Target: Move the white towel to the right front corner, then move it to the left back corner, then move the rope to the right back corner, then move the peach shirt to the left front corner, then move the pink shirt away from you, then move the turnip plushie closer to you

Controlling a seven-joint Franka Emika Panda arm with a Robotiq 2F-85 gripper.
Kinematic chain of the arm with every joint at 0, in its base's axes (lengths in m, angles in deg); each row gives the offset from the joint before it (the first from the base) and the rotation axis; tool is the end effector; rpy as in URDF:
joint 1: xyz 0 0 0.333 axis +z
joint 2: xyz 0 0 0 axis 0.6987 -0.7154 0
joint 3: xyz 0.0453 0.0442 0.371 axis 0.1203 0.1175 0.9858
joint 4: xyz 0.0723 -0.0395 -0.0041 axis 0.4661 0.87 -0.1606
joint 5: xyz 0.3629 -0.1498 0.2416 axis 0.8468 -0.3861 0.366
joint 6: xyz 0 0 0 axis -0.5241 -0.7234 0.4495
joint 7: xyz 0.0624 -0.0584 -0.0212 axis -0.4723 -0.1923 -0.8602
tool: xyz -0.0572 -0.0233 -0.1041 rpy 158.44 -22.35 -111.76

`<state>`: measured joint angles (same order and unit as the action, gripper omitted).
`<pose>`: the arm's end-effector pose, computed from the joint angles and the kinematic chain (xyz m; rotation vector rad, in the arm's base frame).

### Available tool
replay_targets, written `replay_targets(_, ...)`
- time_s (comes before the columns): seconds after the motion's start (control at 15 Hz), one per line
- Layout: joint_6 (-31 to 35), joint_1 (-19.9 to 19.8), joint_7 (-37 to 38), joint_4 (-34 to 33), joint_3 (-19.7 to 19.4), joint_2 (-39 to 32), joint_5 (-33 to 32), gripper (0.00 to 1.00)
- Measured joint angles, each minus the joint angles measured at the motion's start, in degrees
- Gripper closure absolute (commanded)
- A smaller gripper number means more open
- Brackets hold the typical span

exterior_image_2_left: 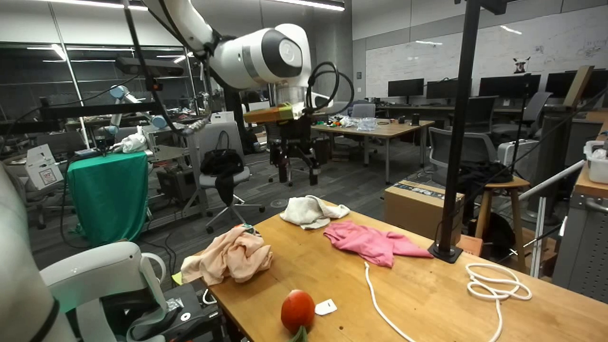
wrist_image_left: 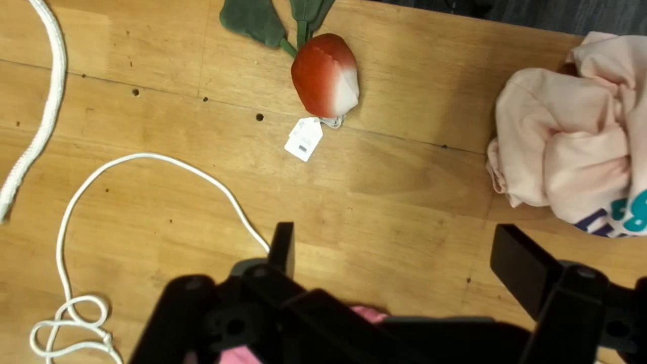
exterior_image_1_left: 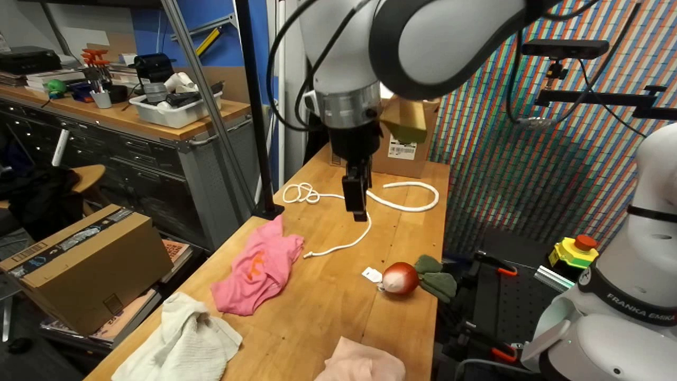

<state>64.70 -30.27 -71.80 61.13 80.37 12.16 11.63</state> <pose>0.5204 0.1972 0.3943 2.9368 0.5352 -0.1927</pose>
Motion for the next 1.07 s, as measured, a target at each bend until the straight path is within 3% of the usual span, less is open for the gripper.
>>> replay_targets(0.27,0.7,-1.3,-6.2,1.9,-0.4,10.0,5.1,0.00)
replay_targets(0.6,7.9,-1.8,-13.7,8.6,-3.0,21.0,9.3,0.00)
replay_targets(1.07,10.6,-1.8,-22.4,18.2,-8.7,30.3,11.4,0.00)
